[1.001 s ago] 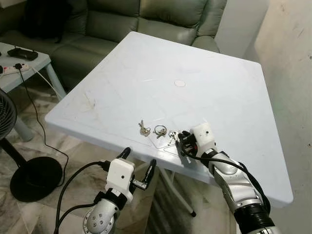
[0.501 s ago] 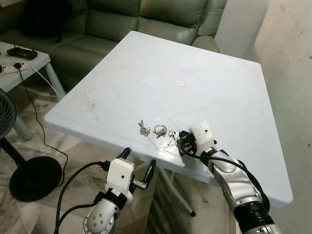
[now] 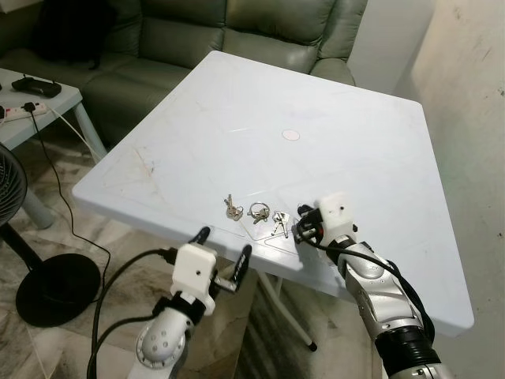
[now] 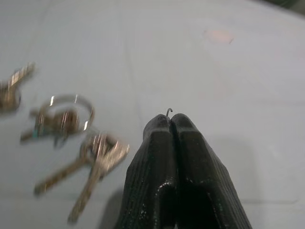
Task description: Hang keys on a hook
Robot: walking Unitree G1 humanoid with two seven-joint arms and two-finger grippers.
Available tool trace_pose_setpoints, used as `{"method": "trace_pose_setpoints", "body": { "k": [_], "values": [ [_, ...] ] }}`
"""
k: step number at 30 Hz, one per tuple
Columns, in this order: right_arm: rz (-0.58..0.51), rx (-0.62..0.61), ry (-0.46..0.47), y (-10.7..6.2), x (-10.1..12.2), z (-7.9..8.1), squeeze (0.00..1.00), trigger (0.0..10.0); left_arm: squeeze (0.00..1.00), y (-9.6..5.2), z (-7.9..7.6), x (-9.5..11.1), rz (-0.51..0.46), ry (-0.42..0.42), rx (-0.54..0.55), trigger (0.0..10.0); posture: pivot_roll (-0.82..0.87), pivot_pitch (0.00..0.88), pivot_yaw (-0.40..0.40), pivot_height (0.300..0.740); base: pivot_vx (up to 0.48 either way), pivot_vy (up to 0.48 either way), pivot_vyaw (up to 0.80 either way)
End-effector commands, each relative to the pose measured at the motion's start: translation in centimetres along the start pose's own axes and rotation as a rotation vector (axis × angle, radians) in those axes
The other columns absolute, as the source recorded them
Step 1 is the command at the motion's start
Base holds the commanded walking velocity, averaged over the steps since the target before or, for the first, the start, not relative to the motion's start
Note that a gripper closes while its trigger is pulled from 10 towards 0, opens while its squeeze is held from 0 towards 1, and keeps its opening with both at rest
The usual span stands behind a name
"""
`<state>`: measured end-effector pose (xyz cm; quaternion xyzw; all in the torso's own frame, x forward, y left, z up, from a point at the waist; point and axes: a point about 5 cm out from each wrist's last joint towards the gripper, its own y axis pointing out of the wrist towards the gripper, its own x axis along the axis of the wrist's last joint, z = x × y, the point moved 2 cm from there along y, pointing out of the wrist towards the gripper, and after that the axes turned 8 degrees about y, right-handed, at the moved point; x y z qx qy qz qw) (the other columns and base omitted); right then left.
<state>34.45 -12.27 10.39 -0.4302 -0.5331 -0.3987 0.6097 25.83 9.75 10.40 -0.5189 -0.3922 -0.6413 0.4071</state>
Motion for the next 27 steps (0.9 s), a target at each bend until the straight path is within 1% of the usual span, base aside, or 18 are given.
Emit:
{"method": "trace_pose_setpoints", "body": {
  "k": [1, 4, 5, 6, 7, 8, 9, 11, 13, 14, 16, 18, 20, 21, 22, 24, 26, 27],
  "values": [
    [-0.071, -0.031, 0.013, -0.1, 1.4, -0.5, 0.0, 0.0, 0.0, 0.1, 0.3, -0.3, 0.017, -0.027, 0.018, 10.0, 0.01, 0.035, -0.087, 0.74, 0.0, 0.0, 0.0],
    [-0.167, -0.113, 0.001, -0.4, 2.7, -1.1, 0.0, 0.0, 0.0, 1.2, 1.3, 0.3, 0.0, -0.037, 0.05, 10.0, 0.0, 0.014, -0.074, 0.74, 0.0, 0.0, 0.0],
    [-0.184, -0.126, 0.005, -0.5, 2.9, -1.3, 0.0, 3.4, 0.0, 1.5, 1.5, 0.4, -0.004, -0.033, 0.056, 10.0, 0.0, 0.014, -0.074, 0.74, 0.0, 0.0, 0.0],
    [-0.206, -0.133, 0.009, -0.6, 3.1, -1.4, 0.0, 3.4, 0.0, 1.8, 1.8, 0.7, -0.012, -0.034, 0.066, 10.0, 0.0, 0.007, -0.072, 0.74, 0.0, 0.0, 0.0],
    [-0.236, -0.133, 0.03, -0.8, 3.5, -1.4, 0.0, 10.0, 0.0, 2.2, 2.1, 1.0, -0.021, -0.047, 0.078, 10.0, 0.0, 0.0, -0.069, 0.74, 0.0, 0.0, 0.0],
    [-0.273, -0.129, 0.071, -1.1, 3.9, -1.3, 0.0, 10.0, 0.0, 2.7, 2.6, 1.4, -0.032, -0.067, 0.095, 10.0, -0.01, 0.0, -0.064, 0.74, 0.0, 0.0, 0.0],
    [-0.29, -0.127, 0.098, -1.2, 4.1, -1.3, 0.0, 10.0, 0.0, 3.0, 2.8, 1.5, -0.033, -0.067, 0.1, 10.0, -0.01, 0.0, -0.058, 0.74, 0.0, 0.0, 0.0],
    [-0.307, -0.127, 0.133, -1.4, 4.3, -1.2, 0.0, 10.0, 0.0, 3.5, 3.2, 1.8, -0.036, -0.037, 0.114, 10.0, -0.01, 0.0, -0.055, 0.74, 0.0, 0.0, 0.0],
    [-0.355, -0.108, 0.168, -2.0, 4.6, -0.8, 0.0, 10.0, 0.0, 4.1, 3.7, 2.1, -0.05, -0.043, 0.122, 10.0, -0.02, 0.0, -0.05, 0.74, 0.0, 0.0, 0.0],
    [-0.393, -0.094, 0.201, -2.4, 4.9, -0.6, 0.0, 10.0, 0.0, 4.4, 4.0, 2.6, -0.075, -0.047, 0.129, 10.0, -0.02, 0.0, -0.049, 0.74, 0.0, 0.0, 0.0],
    [-0.41, -0.094, 0.213, -2.8, 5.0, -0.5, 0.0, 10.0, 0.0, 4.7, 4.3, 3.0, -0.094, -0.079, 0.124, 10.0, -0.02, 0.0, -0.047, 0.74, 0.0, 0.0, 0.0],
    [-0.421, -0.089, 0.226, -3.0, 4.9, -0.4, 0.0, 10.0, 0.0, 4.9, 4.5, 3.1, -0.099, -0.087, 0.13, 10.0, -0.03, 0.0, -0.044, 0.74, 0.0, 0.0, 0.0],
    [-0.408, -0.109, 0.178, -3.0, 4.7, -0.5, 0.0, 10.0, 0.0, 5.2, 4.8, 3.1, -0.092, -0.085, 0.141, 10.0, -0.03, 0.0, -0.04, 0.74, 0.0, 0.0, 0.0],
    [-0.396, -0.12, 0.136, -3.1, 4.6, -0.6, 0.0, 10.0, 0.0, 5.4, 5.1, 3.0, -0.086, -0.086, 0.153, 10.0, -0.03, 0.0, -0.037, 0.74, 0.0, 0.0, 0.0],
    [-0.383, -0.141, 0.121, -3.0, 4.4, -0.9, 0.0, 10.0, 0.0, 5.6, 5.5, 3.1, -0.088, -0.089, 0.163, 10.0, -0.04, 0.0, -0.031, 0.74, 0.0, 0.0, 0.0],
    [-0.385, -0.173, 0.099, -3.0, 4.4, -1.3, 0.0, 10.0, 0.0, 5.8, 6.0, 3.1, -0.085, -0.081, 0.178, 10.0, -0.04, 0.0, -0.031, 0.74, 0.0, 0.0, 0.0],
    [-0.368, -0.19, 0.1, -2.9, 4.3, -1.6, 0.0, 10.0, 0.0, 6.1, 6.7, 3.1, -0.083, -0.075, 0.202, 10.0, -0.04, 0.0, -0.027, 0.74, 0.0, 0.0, 0.0],
    [-0.368, -0.19, 0.1, -2.9, 4.3, -1.6, 0.0, 10.0, 0.0, 6.1, 6.7, 3.1, -0.083, -0.075, 0.202, 10.0, -0.04, 0.0, -0.027, 0.74, 0.0, 0.0, 0.0]
  ]
}}
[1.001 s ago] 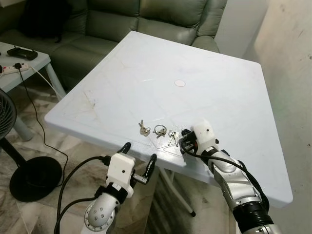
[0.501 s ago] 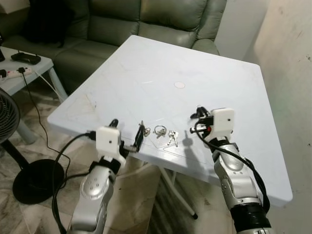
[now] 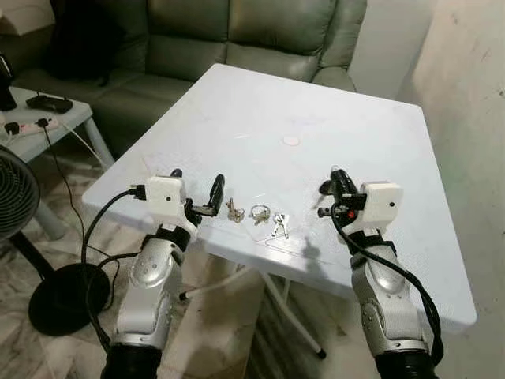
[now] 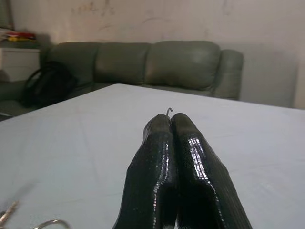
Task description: Hang keys on a hook
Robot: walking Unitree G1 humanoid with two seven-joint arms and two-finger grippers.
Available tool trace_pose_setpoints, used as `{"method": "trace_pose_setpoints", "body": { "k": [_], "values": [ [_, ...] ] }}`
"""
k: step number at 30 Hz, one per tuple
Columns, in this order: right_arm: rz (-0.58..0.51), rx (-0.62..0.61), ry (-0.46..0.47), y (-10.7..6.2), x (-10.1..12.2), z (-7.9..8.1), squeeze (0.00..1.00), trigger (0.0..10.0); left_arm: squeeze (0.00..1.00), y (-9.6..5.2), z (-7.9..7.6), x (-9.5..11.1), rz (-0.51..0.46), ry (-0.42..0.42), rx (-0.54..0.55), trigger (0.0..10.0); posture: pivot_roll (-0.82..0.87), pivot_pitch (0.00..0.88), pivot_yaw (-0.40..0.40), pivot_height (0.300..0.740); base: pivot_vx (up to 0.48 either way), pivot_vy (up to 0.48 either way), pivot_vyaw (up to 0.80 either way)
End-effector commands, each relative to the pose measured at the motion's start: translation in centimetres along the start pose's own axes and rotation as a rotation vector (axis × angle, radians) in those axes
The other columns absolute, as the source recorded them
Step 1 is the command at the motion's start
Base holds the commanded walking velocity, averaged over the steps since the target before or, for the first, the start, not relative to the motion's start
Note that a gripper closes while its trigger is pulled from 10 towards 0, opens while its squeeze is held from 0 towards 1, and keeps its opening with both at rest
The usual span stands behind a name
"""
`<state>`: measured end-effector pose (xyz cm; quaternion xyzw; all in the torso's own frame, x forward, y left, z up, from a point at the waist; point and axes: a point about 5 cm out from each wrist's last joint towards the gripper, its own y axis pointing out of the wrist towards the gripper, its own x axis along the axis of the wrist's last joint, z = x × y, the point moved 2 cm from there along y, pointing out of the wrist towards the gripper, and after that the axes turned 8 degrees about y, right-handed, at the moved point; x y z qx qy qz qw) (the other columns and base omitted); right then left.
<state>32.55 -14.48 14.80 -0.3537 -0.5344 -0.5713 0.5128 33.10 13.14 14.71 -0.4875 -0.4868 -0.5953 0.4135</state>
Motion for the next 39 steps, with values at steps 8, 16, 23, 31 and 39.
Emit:
{"method": "trace_pose_setpoints", "body": {
  "k": [8, 16, 23, 31, 39],
  "values": [
    [0.034, -0.059, -0.044, 0.9, 0.0, -1.0, 0.0, 10.0, 0.0, 1.2, 2.8, 0.9, -0.028, 0.021, 0.076, 10.0, -0.03, 0.0, -0.022, 0.74, 0.0, 0.0, -0.55],
    [0.04, -0.051, -0.045, 1.1, -0.2, -0.6, 0.0, 10.0, 0.0, 1.3, 3.6, 0.6, -0.02, 0.017, 0.11, 10.0, -0.02, 0.0, -0.028, 0.74, 0.0, 0.0, -0.75],
    [0.043, -0.044, -0.041, 1.2, -0.3, -0.3, 0.0, 10.0, 0.0, 1.2, 3.8, 0.6, -0.022, 0.003, 0.123, 10.0, -0.01, 0.0, -0.03, 0.74, 0.0, 0.392, -0.75],
    [0.053, -0.038, -0.038, 1.1, -0.4, -0.3, 0.0, 10.0, 0.0, 1.4, 3.8, 0.6, -0.022, -0.007, 0.143, 10.0, -0.01, 0.0, -0.031, 0.74, 0.0, 0.0, -0.75],
    [0.058, -0.033, -0.037, 1.1, -0.5, -0.4, 0.0, 10.0, 0.0, 1.4, 3.9, 0.4, -0.014, 0.001, 0.144, 10.0, -0.02, 0.0, -0.035, 0.74, 0.0, 0.0, -0.75]
  ]
}}
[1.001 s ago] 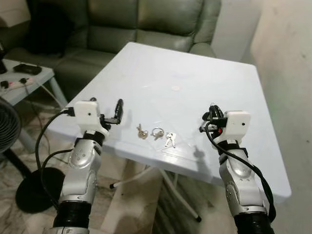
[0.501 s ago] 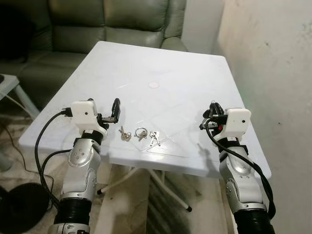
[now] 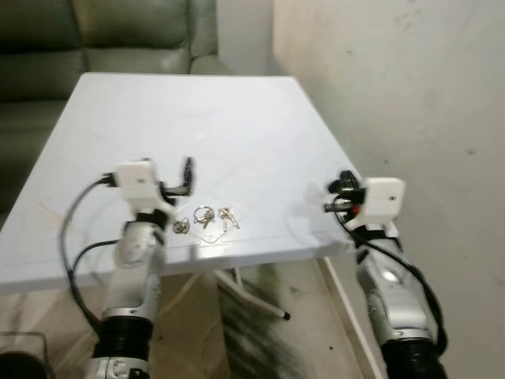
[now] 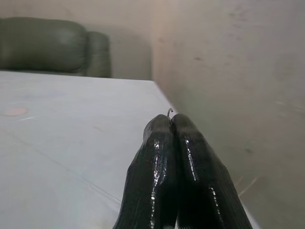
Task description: Hang keys on a hook
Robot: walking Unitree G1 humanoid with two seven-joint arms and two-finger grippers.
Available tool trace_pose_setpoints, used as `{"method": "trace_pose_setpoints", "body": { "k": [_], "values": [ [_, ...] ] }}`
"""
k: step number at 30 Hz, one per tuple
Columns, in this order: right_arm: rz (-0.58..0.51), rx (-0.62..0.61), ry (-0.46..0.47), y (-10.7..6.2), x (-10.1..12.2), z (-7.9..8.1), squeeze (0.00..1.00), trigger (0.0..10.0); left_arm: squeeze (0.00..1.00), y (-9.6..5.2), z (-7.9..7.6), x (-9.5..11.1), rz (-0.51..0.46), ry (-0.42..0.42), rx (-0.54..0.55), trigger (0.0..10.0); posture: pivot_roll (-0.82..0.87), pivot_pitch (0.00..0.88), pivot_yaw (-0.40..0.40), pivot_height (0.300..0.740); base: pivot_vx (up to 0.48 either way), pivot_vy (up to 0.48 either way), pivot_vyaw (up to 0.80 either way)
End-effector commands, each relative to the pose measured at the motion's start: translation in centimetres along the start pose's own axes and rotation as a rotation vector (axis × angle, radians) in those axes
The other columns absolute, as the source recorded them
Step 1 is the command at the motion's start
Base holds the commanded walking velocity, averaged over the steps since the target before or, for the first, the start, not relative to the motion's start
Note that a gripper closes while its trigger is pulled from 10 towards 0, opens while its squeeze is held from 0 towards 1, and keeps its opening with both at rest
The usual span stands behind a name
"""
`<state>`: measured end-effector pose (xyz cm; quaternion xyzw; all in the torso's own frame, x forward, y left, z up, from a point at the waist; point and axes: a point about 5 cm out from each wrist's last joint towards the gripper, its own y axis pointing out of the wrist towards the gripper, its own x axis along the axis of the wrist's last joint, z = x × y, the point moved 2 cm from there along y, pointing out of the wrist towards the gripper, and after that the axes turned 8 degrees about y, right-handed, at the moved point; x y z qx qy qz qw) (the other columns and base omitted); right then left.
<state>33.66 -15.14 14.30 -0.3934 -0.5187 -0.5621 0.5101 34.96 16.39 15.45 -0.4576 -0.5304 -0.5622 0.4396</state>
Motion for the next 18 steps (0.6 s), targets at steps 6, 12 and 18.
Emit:
{"method": "trace_pose_setpoints", "body": {
  "k": [6, 12, 18],
  "values": [
    [0.002, 0.023, -0.007, 0.19, 0.13, 0.6, 0.0, 10.0, 0.0, 0.21, 0.2, 0.15, -0.005, 0.009, 0.003, 10.0, -0.02, 0.0, -0.035, 0.74, 0.0, 0.0, -0.74],
    [0.003, 0.023, -0.012, 0.12, 0.11, 0.49, 0.0, 10.0, 0.0, 0.29, 0.11, 0.11, -0.004, 0.014, -0.001, 10.0, -0.02, 0.0, -0.035, 0.74, 0.0, 0.0, -0.74],
    [0.007, 0.025, -0.019, -0.13, -0.01, 0.39, 0.0, 10.0, 0.0, 0.28, 0.05, 0.03, -0.002, 0.016, -0.002, 10.0, -0.02, 0.0, -0.034, 0.74, 0.0, 0.0, -0.74]
  ]
}}
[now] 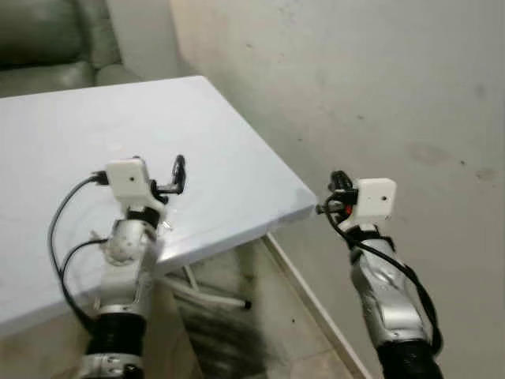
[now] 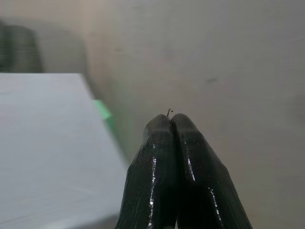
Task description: Hang keys on a hook
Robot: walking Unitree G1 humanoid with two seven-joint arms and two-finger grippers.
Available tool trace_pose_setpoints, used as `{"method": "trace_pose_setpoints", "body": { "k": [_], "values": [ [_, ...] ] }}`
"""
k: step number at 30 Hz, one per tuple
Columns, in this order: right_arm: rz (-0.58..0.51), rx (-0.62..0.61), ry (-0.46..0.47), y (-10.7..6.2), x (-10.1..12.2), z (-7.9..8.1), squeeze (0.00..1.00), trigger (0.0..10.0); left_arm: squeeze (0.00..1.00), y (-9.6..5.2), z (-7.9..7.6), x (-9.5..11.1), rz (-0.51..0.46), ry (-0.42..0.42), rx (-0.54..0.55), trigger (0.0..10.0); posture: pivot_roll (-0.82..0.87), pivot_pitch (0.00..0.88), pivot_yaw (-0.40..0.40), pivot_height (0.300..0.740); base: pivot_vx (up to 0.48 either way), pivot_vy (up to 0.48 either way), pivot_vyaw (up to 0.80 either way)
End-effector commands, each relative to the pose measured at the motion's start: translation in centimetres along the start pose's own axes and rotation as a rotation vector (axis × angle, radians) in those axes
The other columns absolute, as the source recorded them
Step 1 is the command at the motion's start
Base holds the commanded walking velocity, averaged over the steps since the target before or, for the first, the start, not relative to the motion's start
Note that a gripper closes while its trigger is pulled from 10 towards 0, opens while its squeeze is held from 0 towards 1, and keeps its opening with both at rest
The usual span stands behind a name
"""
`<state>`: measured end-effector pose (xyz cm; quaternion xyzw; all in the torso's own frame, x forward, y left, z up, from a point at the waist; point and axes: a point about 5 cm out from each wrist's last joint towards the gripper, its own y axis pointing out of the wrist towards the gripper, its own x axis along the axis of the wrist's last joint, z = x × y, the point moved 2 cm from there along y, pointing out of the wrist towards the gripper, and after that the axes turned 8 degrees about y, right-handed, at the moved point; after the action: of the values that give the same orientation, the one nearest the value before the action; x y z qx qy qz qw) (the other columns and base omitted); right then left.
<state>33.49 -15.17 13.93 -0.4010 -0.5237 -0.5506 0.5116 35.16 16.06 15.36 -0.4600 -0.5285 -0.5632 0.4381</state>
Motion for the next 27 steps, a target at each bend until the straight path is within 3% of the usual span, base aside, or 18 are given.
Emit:
{"method": "trace_pose_setpoints", "body": {
  "k": [1, 11, 20, 27],
  "values": [
    [-0.009, 0.013, 0.003, 0.1, 0.3, 0.4, 0.0, 10.0, 0.0, 0.1, 0.3, 0.1, -0.004, 0.018, 0.003, 10.0, -0.02, 0.0, -0.034, 0.74, 0.0, 0.0, -0.74],
    [-0.006, 0.009, -0.002, -0.4, 0.3, 0.2, 0.0, 10.0, 0.0, -0.4, 0.2, -0.2, 0.0, 0.034, -0.012, 10.0, -0.03, 0.0, -0.04, 0.74, 0.0, 0.0, -0.74],
    [-0.023, -0.012, -0.015, -1.1, 0.9, -1.1, 0.0, 10.0, 0.0, -2.5, 1.2, -0.5, 0.003, 0.025, -0.012, 10.0, -0.03, 0.0, -0.038, 0.74, 0.0, 0.0, -0.74],
    [0.021, -0.002, -0.054, -2.3, -0.1, -1.9, 0.0, 10.0, 0.0, -4.2, 1.7, -1.5, 0.034, 0.028, -0.028, 10.0, -0.03, 0.0, -0.04, 0.74, 0.0, 0.0, -0.74]
  ]
}}
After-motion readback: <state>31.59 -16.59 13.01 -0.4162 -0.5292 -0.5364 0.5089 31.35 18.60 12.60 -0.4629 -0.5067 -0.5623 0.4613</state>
